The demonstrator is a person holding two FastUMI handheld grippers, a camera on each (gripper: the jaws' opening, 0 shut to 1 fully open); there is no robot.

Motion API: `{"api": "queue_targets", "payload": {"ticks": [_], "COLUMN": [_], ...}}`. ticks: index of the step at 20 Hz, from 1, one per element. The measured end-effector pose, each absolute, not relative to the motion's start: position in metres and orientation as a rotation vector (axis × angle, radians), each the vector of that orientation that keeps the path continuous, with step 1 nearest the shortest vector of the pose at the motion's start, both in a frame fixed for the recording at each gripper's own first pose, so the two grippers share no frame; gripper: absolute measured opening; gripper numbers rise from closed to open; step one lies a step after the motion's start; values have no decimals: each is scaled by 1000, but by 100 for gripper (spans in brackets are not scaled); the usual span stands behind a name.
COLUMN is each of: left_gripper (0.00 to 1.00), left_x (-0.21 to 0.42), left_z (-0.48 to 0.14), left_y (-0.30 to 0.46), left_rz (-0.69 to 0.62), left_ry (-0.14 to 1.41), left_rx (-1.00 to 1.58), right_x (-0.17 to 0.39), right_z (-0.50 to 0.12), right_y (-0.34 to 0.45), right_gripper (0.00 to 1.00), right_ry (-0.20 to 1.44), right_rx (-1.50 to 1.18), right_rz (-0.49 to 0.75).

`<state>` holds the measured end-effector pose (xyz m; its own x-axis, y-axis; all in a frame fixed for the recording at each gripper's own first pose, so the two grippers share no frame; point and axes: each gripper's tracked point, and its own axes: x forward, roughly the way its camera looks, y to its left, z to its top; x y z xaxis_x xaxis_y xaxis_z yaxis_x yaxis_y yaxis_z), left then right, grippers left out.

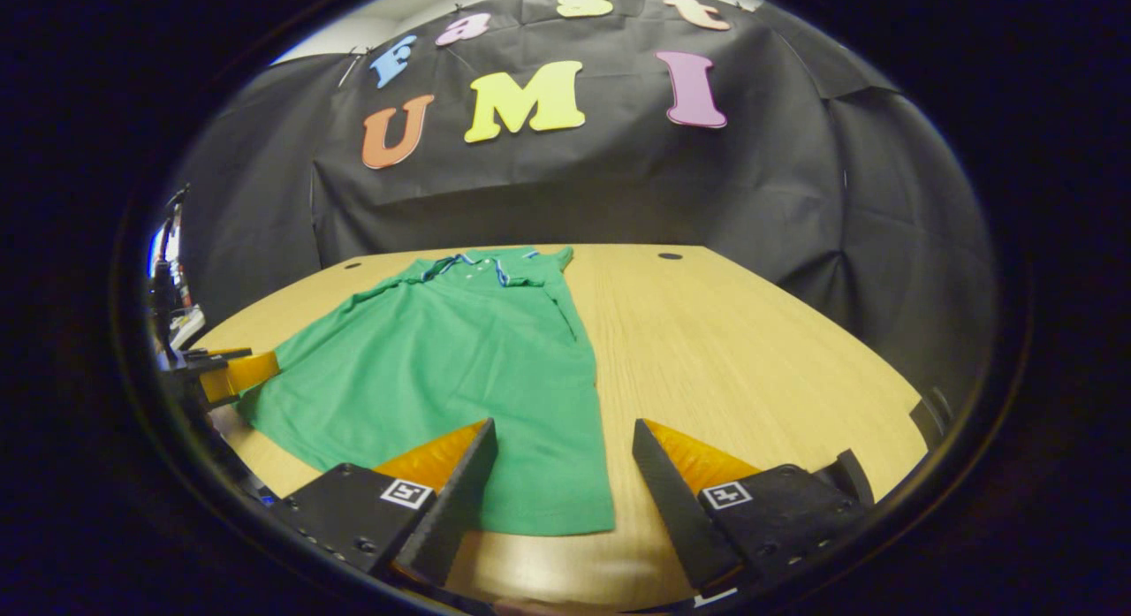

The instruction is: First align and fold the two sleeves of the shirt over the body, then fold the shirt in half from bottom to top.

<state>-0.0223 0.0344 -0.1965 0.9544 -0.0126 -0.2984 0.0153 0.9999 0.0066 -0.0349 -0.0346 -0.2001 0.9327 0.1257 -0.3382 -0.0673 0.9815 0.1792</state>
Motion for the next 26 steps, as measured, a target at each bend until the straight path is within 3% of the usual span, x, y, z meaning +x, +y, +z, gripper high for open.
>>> {"api": "queue_targets", "payload": {"ticks": [5, 6, 8, 9, 10, 11, 12, 13, 14, 16, 23, 26], "left_gripper": [100, 85, 64, 65, 37, 18, 9, 9, 8, 8, 8, 8], "left_x": [-19, -17, -12, -10, -8, -6, -4, -3, -4, -4, -11, -11], "left_z": [-198, -199, -199, -198, -198, -197, -198, -197, -197, -196, -161, -139], "left_y": [22, 20, 19, 18, 19, 16, 12, 9, 9, 6, 16, 16], "left_rz": [-30, -22, -15, -16, -6, -2, -13, -17, -22, -41, -44, -51], "left_ry": [325, 330, 336, 338, 340, 337, 334, 333, 330, 324, 228, 171], "left_rx": [59, 51, 40, 44, 47, 40, 40, 42, 35, 15, -2, -15], "right_x": [-35, -33, -29, -27, -25, -22, -22, -22, -23, -26, -21, -15], "right_z": [-202, -204, -203, -203, -204, -204, -203, -203, -201, -197, -150, -127], "right_y": [-25, -22, -20, -21, -22, -21, -18, -16, -16, -10, -5, -6], "right_gripper": [96, 91, 72, 58, 50, 36, 24, 12, 5, 0, 3, 0], "right_ry": [355, 361, 358, 357, 356, 364, 363, 370, 368, 376, 290, 245], "right_rx": [164, 176, 187, 196, 210, 215, 206, 160, 103, 48, 111, 123], "right_rz": [114, 117, 123, 121, 124, 134, 143, 149, 149, 161, 199, 210]}}
